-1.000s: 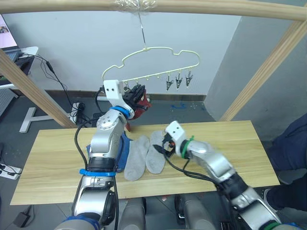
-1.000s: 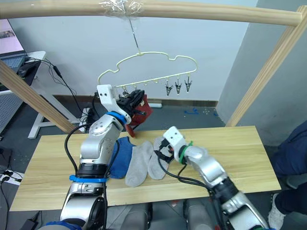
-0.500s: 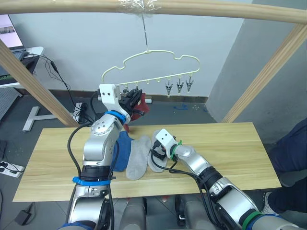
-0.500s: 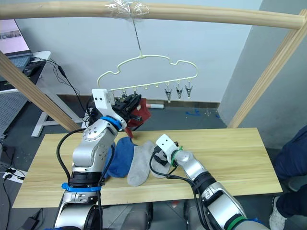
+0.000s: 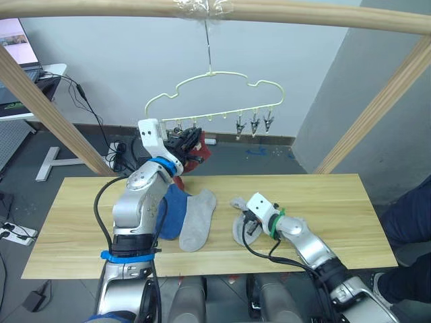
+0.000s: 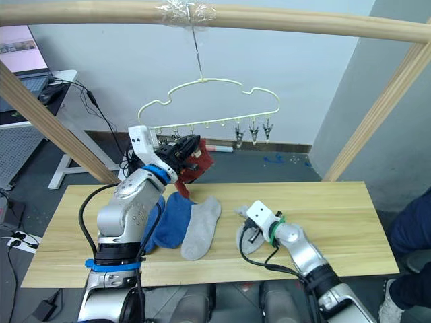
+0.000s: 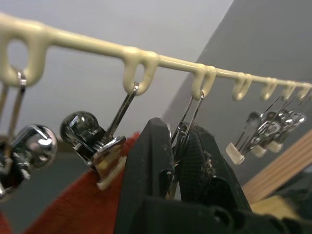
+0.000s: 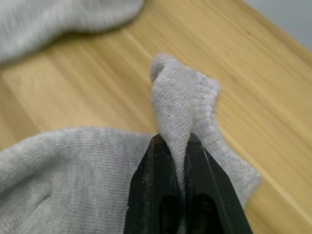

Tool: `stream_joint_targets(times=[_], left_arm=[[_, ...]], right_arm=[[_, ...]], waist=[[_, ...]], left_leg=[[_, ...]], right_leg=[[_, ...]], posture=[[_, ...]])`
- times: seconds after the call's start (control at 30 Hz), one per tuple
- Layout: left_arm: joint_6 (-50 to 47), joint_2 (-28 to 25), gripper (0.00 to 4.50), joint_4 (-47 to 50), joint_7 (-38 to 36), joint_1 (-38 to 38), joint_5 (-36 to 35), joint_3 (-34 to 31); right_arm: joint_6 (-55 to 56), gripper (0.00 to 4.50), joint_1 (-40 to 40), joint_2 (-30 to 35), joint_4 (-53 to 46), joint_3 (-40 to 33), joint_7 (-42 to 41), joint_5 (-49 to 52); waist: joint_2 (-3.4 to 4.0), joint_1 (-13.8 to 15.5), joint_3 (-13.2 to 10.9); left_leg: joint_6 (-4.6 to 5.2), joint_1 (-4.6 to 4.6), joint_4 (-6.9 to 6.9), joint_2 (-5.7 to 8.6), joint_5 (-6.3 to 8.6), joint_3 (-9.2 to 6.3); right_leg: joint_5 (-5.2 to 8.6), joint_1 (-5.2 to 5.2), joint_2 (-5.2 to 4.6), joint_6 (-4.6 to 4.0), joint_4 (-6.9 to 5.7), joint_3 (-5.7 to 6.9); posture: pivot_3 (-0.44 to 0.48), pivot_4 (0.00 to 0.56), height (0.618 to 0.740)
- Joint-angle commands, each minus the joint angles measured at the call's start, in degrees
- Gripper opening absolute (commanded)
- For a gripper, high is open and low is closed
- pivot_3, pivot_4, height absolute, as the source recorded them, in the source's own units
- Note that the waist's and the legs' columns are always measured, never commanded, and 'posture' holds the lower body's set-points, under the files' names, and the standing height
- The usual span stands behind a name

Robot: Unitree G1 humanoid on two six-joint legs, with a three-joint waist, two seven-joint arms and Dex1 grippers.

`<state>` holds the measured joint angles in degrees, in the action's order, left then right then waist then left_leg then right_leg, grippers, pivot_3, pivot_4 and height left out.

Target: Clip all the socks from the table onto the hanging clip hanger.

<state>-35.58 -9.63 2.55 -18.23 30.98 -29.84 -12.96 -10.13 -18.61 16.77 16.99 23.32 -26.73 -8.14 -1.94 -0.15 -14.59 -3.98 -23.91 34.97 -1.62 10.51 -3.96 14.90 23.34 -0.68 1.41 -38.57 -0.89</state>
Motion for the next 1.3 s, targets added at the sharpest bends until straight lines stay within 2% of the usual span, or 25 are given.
stream_joint_targets(times=[0.03,0.2,0.3,0.5,1.0,1.3], left_arm=[[-14.7,2.3,0.24,-0.5,6.9,2.1,-13.5,-8.3],[-25.0,3.8,0.24,-1.1,14.1,4.2,-27.3,-15.9],[-26.4,3.4,0.24,-1.2,16.0,4.3,-30.4,-16.5],[-25.8,3.6,0.24,-1.7,17.8,4.8,-33.2,-15.5],[-23.6,3.1,0.24,-0.9,19.0,4.6,-36.5,-13.8],[-23.5,2.2,0.24,0.2,18.4,3.2,-36.7,-12.0]], right_arm=[[4.3,0.02,-0.3,1.7,-10.7,-0.4,0.8,-3.3],[9.4,0.02,0.2,0.8,-21.9,-1.9,4.7,-5.3],[13.4,0.02,0.2,0.3,-24.8,-1.7,6.2,-6.8],[14.9,0.02,-1.6,-1.4,-24.1,-2.3,8.6,-9.2],[15.7,0.02,-1.4,-3.6,-21.5,-1.2,7.7,-9.2],[17.7,0.02,-4.1,-4.9,-20.6,-1.7,11.0,-12.3]], waist=[[-0.02,-0.4,0.0],[-0.04,-1.2,0.0],[-0.04,-1.2,0.0],[-0.04,-1.1,0.0],[-0.05,-1.0,0.0],[-0.05,-0.7,0.0]], left_leg=[[0.0,-0.01,0.0,-0.01,0.0,0.01],[-0.01,0.01,-0.09,-0.05,0.0,-0.04],[-0.04,-0.02,-0.09,-0.03,0.01,-0.03],[-0.09,0.0,-0.06,0.07,-0.02,-0.02],[-0.1,-0.02,-0.09,0.04,-0.03,-0.03],[-0.1,-0.02,-0.1,0.05,-0.02,-0.03]], right_leg=[[0.0,0.02,0.0,0.01,0.0,-0.01],[0.02,0.04,0.07,0.02,0.01,0.03],[0.03,0.03,0.05,0.03,0.05,0.0],[0.01,-0.02,-0.06,0.04,0.06,0.01],[0.01,-0.01,-0.06,0.03,0.1,0.03],[0.01,-0.01,-0.06,0.03,0.13,0.03]], posture=[[0.081,0.243,0.74],[0.066,0.243,0.74],[0.06,0.245,0.74],[0.05,0.24,0.74],[0.067,0.239,0.74],[0.076,0.24,0.74]])
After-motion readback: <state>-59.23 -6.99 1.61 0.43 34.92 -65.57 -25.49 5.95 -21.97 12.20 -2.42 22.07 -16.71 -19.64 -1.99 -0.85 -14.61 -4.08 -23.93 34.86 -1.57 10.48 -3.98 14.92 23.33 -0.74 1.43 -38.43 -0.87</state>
